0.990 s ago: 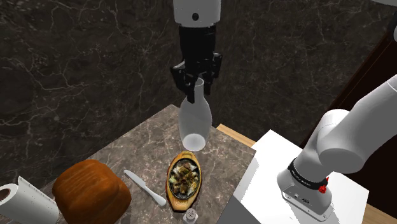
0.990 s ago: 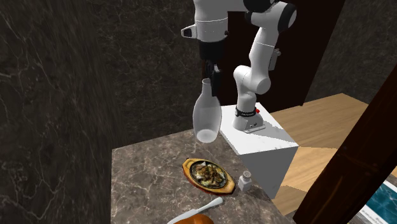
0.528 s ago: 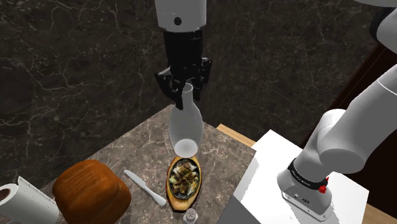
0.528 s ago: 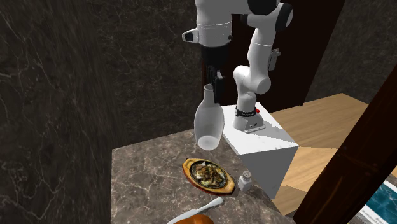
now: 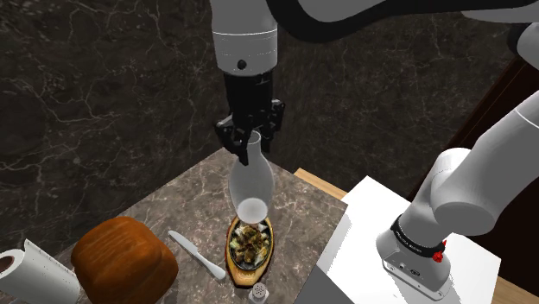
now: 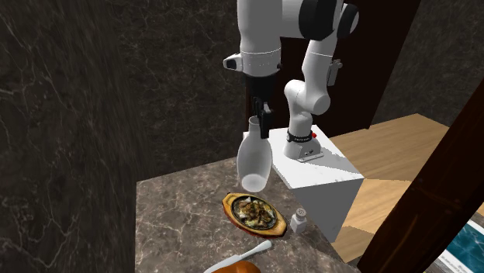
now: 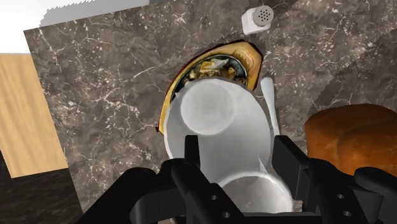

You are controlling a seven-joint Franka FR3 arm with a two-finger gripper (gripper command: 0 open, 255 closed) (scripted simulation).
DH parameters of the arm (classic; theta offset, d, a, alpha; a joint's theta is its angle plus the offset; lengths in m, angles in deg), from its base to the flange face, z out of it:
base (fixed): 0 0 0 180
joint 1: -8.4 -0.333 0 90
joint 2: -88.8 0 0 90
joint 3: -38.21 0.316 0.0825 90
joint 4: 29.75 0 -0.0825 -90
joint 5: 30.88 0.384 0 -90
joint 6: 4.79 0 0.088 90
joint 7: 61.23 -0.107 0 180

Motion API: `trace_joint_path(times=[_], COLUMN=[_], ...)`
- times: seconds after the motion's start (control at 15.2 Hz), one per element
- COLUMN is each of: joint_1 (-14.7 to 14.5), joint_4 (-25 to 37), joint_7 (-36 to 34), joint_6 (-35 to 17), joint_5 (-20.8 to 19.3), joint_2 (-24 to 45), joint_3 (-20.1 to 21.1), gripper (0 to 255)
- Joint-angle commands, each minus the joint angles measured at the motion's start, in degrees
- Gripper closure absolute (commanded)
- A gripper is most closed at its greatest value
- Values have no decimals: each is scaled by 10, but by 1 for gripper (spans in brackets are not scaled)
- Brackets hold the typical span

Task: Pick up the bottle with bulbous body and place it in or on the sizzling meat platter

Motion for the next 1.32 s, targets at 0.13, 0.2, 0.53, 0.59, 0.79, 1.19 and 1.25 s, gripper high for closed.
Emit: trace_joint_path(times=[0.13, 0.2, 0.53, 0.59, 0.79, 1.19, 1.25], joint_1=[-1, -1, -2, -3, -3, -5, -5], joint_4=[-36, -45, -83, -90, -111, -150, -152], joint_7=[3, 4, 5, 6, 6, 5, 5], joint_6=[-33, -41, -79, -87, -110, -156, -159], joint_5=[2, 3, 4, 4, 4, 2, 2], joint_2=[-4, -4, -4, -4, -2, 7, 7], joint_3=[1, 1, 3, 4, 5, 10, 10], gripper=[255, 255, 255, 255, 255, 255, 255])
